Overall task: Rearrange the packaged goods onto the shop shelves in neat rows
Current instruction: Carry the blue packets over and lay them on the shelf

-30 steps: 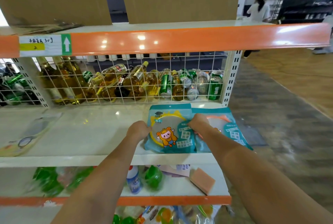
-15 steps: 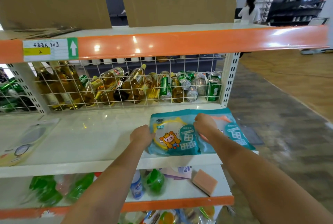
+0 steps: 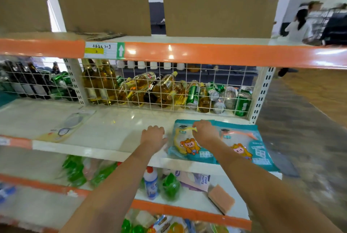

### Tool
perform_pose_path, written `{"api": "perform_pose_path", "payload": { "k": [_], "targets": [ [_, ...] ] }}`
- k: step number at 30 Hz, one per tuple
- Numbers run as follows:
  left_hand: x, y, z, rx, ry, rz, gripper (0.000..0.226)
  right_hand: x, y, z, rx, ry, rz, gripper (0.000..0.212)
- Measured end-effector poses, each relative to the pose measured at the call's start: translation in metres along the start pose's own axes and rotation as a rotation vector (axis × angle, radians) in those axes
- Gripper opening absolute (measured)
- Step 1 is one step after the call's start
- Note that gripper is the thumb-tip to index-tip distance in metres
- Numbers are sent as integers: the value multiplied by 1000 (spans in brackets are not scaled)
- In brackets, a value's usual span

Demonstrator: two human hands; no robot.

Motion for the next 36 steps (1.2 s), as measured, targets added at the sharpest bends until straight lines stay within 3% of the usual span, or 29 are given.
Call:
{"api": "perform_pose_path", "payload": {
  "k": [9, 14, 20, 27, 36],
  "targets": [
    [-70, 108, 21, -97, 48, -278, 38, -95, 39, 70, -175, 21, -346, 37],
    [-128, 176, 29, -121, 101, -493, 50, -175, 61, 104, -237, -39, -540, 38],
    [-212, 251, 30, -56, 95, -715, 47, -283, 96, 140, -292, -37, -766, 39],
    [-320, 331, 51, -118, 32, -902, 47, -404, 116, 210, -394, -44, -876, 39],
    [-448, 393, 62, -99, -11, -1045, 40, -554, 134, 245, -298, -72, -998, 35]
  ]
}}
Point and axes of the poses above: each hand's wrist, its own y-axis away from the middle knuckle, its own z-axis out of the palm, x = y × z, the point moved 5 cm from there along -y, towards the middle knuckle, and after that the axes turned 11 degrees about -y, right-handed, at the moved point
